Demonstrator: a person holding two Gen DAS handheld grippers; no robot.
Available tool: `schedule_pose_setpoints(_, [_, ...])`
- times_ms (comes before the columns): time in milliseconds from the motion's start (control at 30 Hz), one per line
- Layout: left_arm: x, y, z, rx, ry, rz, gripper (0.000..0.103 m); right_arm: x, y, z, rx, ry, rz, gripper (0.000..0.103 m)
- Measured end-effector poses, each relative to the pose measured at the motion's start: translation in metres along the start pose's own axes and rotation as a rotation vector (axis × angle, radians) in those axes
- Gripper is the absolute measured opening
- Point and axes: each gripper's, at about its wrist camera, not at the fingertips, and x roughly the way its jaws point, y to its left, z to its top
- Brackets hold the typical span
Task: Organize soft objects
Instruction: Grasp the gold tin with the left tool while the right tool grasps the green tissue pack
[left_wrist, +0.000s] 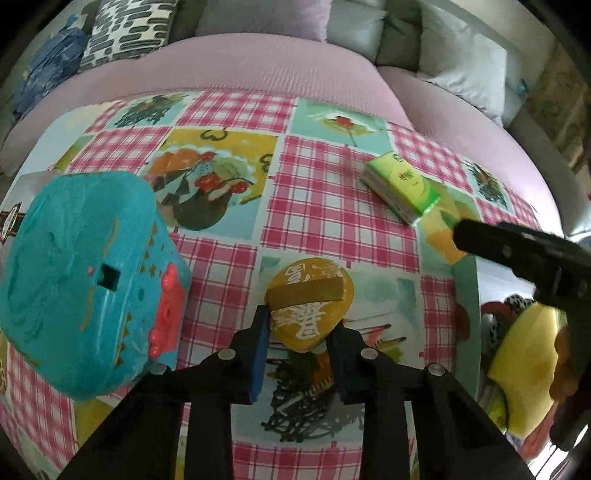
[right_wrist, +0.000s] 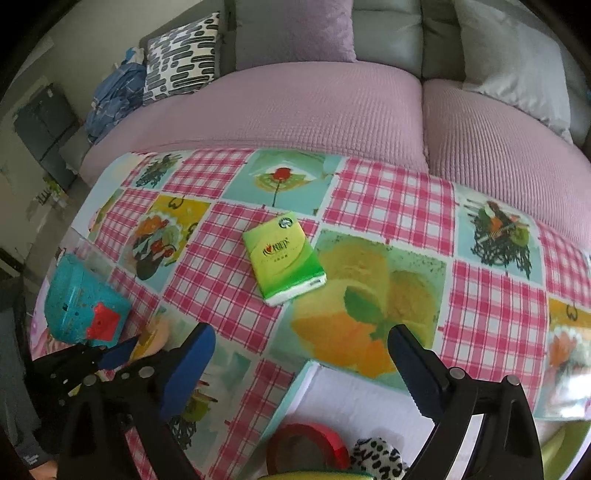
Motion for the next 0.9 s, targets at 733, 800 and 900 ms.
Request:
schedule_pose_setpoints(733, [0.004,-0.02,0.012,0.135,-0.048,-0.043,0.029,0.045,0.025,0.023,-0.142,0.057,-0.097,0.08])
schedule_pose_setpoints(800, [0.005,-0.02,0.012,0.136,-0.048,-0.051,0.029,0.048,0.024,0.023,-0.144,0.063,-0.101,0.075])
schedule_pose_setpoints(900, [0.007,-0.02,0.013,0.138,-0.047,-0.06,0.029,0.052,0.024,0.022,-0.148,0.073,-0.104,0.067])
